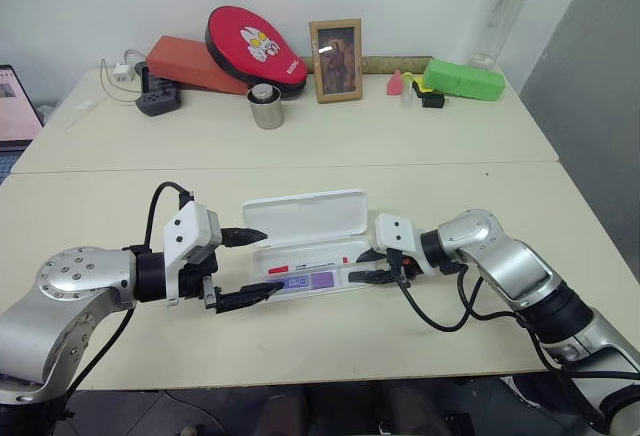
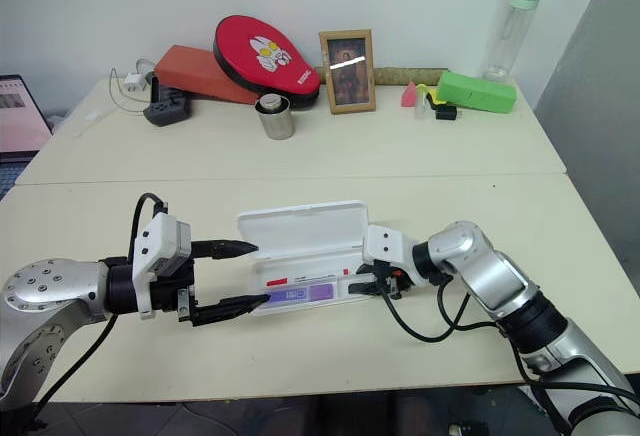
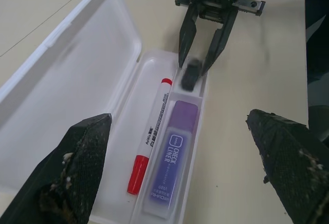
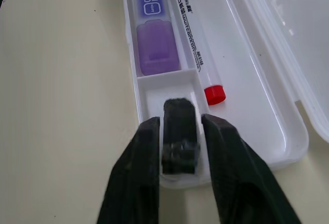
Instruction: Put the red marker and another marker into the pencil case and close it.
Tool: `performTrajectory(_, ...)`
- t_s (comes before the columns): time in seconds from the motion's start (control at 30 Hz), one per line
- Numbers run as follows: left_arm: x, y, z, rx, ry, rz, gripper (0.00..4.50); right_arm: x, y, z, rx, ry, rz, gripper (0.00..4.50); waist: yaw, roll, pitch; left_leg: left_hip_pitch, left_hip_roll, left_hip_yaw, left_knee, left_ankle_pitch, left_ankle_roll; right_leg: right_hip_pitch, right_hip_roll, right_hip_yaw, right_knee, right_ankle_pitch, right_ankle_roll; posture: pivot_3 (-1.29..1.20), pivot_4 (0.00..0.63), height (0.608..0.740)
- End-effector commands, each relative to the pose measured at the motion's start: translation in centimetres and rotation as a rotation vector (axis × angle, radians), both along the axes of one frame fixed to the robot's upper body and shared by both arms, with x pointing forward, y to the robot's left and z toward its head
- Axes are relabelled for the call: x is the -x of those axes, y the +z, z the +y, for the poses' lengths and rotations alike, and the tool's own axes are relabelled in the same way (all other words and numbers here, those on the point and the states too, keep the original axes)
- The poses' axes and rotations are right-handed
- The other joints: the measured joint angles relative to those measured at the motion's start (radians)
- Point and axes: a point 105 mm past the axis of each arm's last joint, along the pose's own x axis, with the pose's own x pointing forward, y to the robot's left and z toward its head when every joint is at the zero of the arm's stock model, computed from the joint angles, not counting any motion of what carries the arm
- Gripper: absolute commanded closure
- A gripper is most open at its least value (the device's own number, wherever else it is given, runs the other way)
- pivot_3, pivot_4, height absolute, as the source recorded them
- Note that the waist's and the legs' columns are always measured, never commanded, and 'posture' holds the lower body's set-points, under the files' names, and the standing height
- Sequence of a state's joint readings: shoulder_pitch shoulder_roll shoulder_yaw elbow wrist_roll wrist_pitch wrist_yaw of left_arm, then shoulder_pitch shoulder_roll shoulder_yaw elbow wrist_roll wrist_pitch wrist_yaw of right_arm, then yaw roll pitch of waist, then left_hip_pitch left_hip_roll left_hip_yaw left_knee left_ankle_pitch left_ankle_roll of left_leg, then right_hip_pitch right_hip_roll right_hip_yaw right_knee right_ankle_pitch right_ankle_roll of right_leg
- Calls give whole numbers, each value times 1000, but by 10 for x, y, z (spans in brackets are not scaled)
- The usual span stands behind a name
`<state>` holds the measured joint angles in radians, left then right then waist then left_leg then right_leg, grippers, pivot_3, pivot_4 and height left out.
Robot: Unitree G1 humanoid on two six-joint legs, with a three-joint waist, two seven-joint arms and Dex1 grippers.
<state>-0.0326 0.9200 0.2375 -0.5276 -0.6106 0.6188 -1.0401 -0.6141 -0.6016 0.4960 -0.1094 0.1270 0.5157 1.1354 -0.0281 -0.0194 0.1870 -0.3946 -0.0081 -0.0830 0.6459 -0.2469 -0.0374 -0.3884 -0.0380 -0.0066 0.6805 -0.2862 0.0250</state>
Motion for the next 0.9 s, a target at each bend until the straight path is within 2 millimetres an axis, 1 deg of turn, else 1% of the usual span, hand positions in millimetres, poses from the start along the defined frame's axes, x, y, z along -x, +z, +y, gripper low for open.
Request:
performTrajectory(0.03, 1, 9, -2, -21, -14, -46, 0, -1, 17, 8, -36, 35, -44, 1948, 0, 0, 0, 0, 0, 0, 0, 0, 0, 0, 0, 0, 0, 0, 0, 0, 150, 740)
performTrajectory(0.07, 1, 9, -3, -21, -14, -47, 0, -1, 18, 8, -41, 37, -45, 1805, 0, 0, 0, 0, 0, 0, 0, 0, 0, 0, 0, 0, 0, 0, 0, 0, 150, 740)
performTrajectory(0.1, 1, 9, -3, -22, -14, -48, 0, -1, 20, 9, -46, 38, -46, 1473, 0, 0, 0, 0, 0, 0, 0, 0, 0, 0, 0, 0, 0, 0, 0, 0, 150, 740)
performTrajectory(0.13, 0, 9, -3, -21, -15, -49, 0, -1, 21, 9, -52, 38, -47, 1377, 0, 0, 0, 0, 0, 0, 0, 0, 0, 0, 0, 0, 0, 0, 0, 0, 150, 740)
performTrajectory(0.17, 0, 9, -4, -20, -16, -49, 0, -1, 23, 10, -58, 38, -47, 1037, 0, 0, 0, 0, 0, 0, 0, 0, 0, 0, 0, 0, 0, 0, 0, 0, 150, 740)
performTrajectory(0.2, 0, 9, -4, -19, -16, -49, 0, -1, 24, 10, -62, 38, -47, 795, 0, 0, 0, 0, 0, 0, 0, 0, 0, 0, 0, 0, 0, 0, 0, 0, 150, 740)
performTrajectory(0.27, 0, 10, -5, -17, -18, -51, 0, 0, 27, 11, -76, 40, -45, 451, 0, 0, 0, 0, 0, 0, 0, 0, 0, 0, 0, 0, 0, 0, 0, 0, 150, 740)
performTrajectory(0.33, 0, 10, -6, -12, -17, -52, 0, 3, 40, 12, -128, 54, -36, 61, 0, 0, 0, 0, 0, 0, 0, 0, 0, 0, 0, 0, 0, 0, 0, 0, 150, 740)
performTrajectory(0.37, 0, 10, -5, -9, -16, -52, 0, 6, 45, 12, -151, 61, -30, 61, 0, 0, 0, 0, 0, 0, 0, 0, 0, 0, 0, 0, 0, 0, 0, 0, 150, 740)
performTrajectory(0.4, 0, 12, -5, 4, -9, -52, 0, 10, 60, 13, -215, 80, -20, 61, 0, 0, 0, 0, 0, 0, 0, 0, 0, 0, 0, 0, 0, 0, 0, 0, 150, 740)
performTrajectory(0.43, 0, 13, -4, 13, -4, -51, 0, 13, 70, 13, -257, 94, -14, 61, 0, 0, 0, 0, 0, 0, 0, 0, 0, 0, 0, 0, 0, 0, 0, 0, 150, 740)
performTrajectory(0.47, 1, 16, -4, 31, 2, -55, 0, 16, 86, 13, -328, 110, -5, 61, 0, 0, 0, 0, 0, 0, 0, 0, 0, 0, 0, 0, 0, 0, 0, 0, 150, 740)
performTrajectory(0.5, 1, 19, -4, 42, 6, -58, 0, 18, 96, 13, -374, 122, 1, 61, 0, 0, 0, 0, 0, 0, 0, 0, 0, 0, 0, 0, 0, 0, 0, 0, 150, 740)
performTrajectory(0.57, 0, 32, 0, 90, 34, -87, 0, 16, 126, 10, -460, 141, -3, 61, -1, 0, 0, 0, 1, 0, 0, 0, 0, 0, 0, 0, 0, 0, 0, 0, 150, 740)
performTrajectory(0.63, -1, 42, 5, 118, 61, -110, 0, 10, 142, 8, -491, 134, -14, 61, -3, 1, 0, 0, 1, 0, 0, 0, 0, 0, 0, 0, 0, 1, -1, 0, 150, 740)
performTrajectory(0.67, -2, 45, 7, 134, 73, -117, 0, 3, 145, 7, -498, 112, -18, 61, -3, 1, 0, 1, 1, 0, 0, 0, 0, 0, 0, 0, 0, 1, -1, 0, 150, 740)
performTrajectory(0.7, -3, 50, 10, 152, 92, -127, 0, -10, 147, 7, -500, 68, -37, 61, -2, 0, 0, 1, 1, 0, 0, 0, 0, 0, 0, 0, 0, 1, -1, 0, 150, 740)
performTrajectory(0.73, -5, 55, 15, 167, 118, -141, 0, -27, 147, 7, -485, 11, -67, 61, -2, 0, 0, 1, 1, 0, 0, 0, 0, 0, 0, 0, 0, 1, -1, 0, 150, 740)
performTrajectory(0.77, -6, 59, 20, 179, 147, -154, 0, -51, 143, 8, -455, -78, -98, 61, -4, 0, 0, 2, 1, 0, -1, 0, 0, 0, 0, 0, 0, 1, -1, 0, 150, 740)
performTrajectory(0.8, -7, 60, 23, 190, 169, -161, 0, -70, 137, 9, -415, -152, -126, 61, -9, 0, 0, 2, 1, 1, 0, 0, 0, 0, 1, 0, 0, 1, -1, 0, 150, 740)
performTrajectory(0.83, -7, 61, 25, 201, 186, -164, 0, -86, 131, 9, -377, -210, -147, 61, -11, 0, 0, 4, 1, 3, -1, 0, 0, 0, 1, 3, 1, 1, -3, 0, 150, 740)
performTrajectory(0.87, -8, 62, 26, 210, 196, -164, 0, -95, 128, 10, -354, -240, -159, 61, -11, 0, 0, 4, 1, 4, -1, 0, 0, 0, 1, 4, 1, 1, -3, 0, 150, 740)
performTrajectory(0.9, -8, 63, 26, 221, 203, -165, 0, -100, 126, 11, -347, -257, -155, 233, -10, 1, 0, 4, 1, 4, -1, 0, 0, 0, 1, 3, 1, 1, -3, 0, 150, 740)
